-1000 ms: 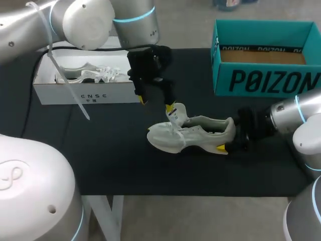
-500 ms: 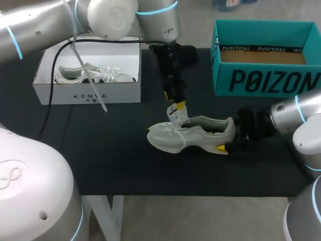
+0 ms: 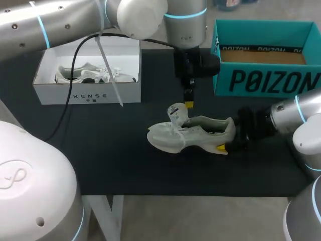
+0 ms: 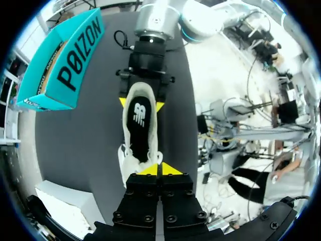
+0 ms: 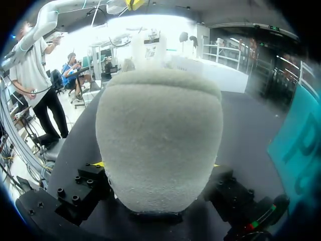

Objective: Take the shoe out of the shoebox, open the shoe tongue, remove and reinsert the insole, then place the shoe into the shoebox

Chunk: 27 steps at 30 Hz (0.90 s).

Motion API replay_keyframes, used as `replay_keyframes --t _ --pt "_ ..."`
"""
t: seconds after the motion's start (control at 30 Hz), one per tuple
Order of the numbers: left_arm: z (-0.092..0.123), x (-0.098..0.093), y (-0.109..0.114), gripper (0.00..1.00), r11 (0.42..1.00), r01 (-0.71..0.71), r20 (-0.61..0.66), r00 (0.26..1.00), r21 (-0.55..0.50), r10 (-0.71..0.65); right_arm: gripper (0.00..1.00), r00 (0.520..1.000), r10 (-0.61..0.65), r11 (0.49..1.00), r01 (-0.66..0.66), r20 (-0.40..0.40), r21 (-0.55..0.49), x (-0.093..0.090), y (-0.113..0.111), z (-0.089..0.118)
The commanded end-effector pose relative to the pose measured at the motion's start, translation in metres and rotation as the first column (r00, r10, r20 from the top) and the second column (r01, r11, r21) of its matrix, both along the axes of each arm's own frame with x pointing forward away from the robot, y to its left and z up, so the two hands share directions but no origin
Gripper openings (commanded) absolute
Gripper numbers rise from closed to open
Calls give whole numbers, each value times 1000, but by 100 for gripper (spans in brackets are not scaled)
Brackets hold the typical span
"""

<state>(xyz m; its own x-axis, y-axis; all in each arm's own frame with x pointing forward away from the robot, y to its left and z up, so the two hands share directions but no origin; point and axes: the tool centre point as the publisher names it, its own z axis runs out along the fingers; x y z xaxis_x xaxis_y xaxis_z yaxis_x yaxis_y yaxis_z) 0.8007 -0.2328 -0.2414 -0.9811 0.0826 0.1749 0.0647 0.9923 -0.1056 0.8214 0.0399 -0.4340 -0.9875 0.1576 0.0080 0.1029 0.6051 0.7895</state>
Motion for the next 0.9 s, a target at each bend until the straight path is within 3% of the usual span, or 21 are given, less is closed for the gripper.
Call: replay_keyframes --t 0.03,0.33,0.63,0.9 --pt "1 0 0 0 905 419 93 907 -73 -412 0 1000 -1 1000 1 -1 -4 -2 -2 -3" --pt "1 0 0 0 905 419 93 907 -73 -412 0 1000 -1 1000 1 -1 -4 -2 -2 -3" --pt "-17 19 -30 0 962 271 121 956 -30 -266 0 1000 -1 1000 1 -1 -4 -2 -2 -3" --pt "-50 20 -60 0 956 288 215 938 -53 -271 0 1000 -1 1000 1 -1 -4 -2 -2 -3"
